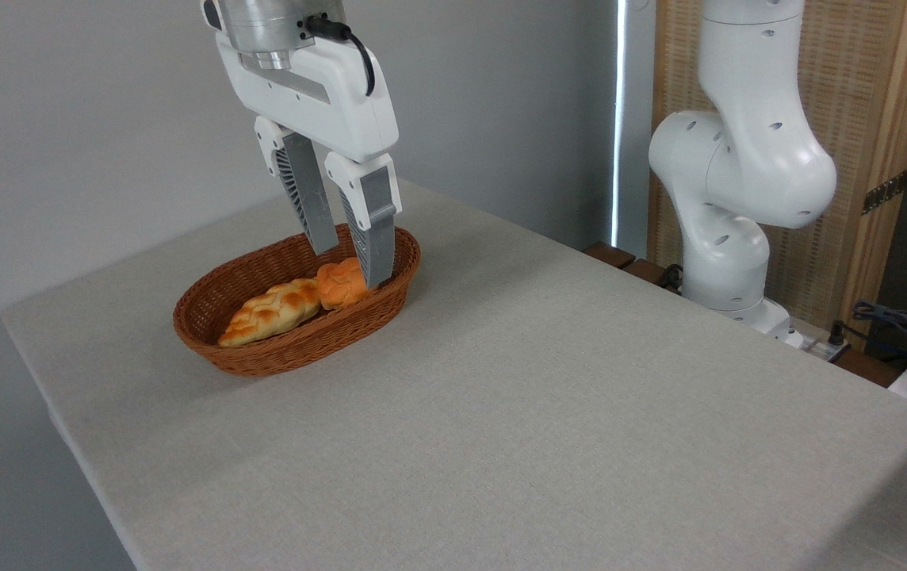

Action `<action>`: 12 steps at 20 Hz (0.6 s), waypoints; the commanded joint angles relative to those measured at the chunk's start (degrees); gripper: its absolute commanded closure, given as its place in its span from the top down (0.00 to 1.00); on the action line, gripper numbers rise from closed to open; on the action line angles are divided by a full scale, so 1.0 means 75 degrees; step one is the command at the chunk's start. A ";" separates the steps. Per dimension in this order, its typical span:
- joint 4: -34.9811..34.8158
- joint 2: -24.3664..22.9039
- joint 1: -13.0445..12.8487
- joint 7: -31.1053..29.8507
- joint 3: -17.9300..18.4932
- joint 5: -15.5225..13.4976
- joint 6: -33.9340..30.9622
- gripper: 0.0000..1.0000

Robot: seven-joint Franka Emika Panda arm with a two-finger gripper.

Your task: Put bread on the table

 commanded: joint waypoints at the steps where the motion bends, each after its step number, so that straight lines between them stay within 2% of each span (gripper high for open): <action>1: 0.0022 0.0016 -0.0060 0.0078 0.0003 -0.0032 -0.0088 1.00; 5: -0.0095 0.0039 -0.0399 0.0102 -0.0009 -0.0055 -0.0064 1.00; 7: -0.0432 -0.0054 -0.0471 0.0090 -0.0265 -0.0055 0.0238 1.00; 9: -0.1193 -0.0556 -0.0517 0.0078 -0.0395 -0.0055 0.0823 1.00; 10: -0.1603 -0.0825 -0.0645 0.0090 -0.0407 -0.0067 0.1082 1.00; 12: -0.2237 -0.1225 -0.0775 0.0299 -0.0546 -0.0102 0.1306 1.00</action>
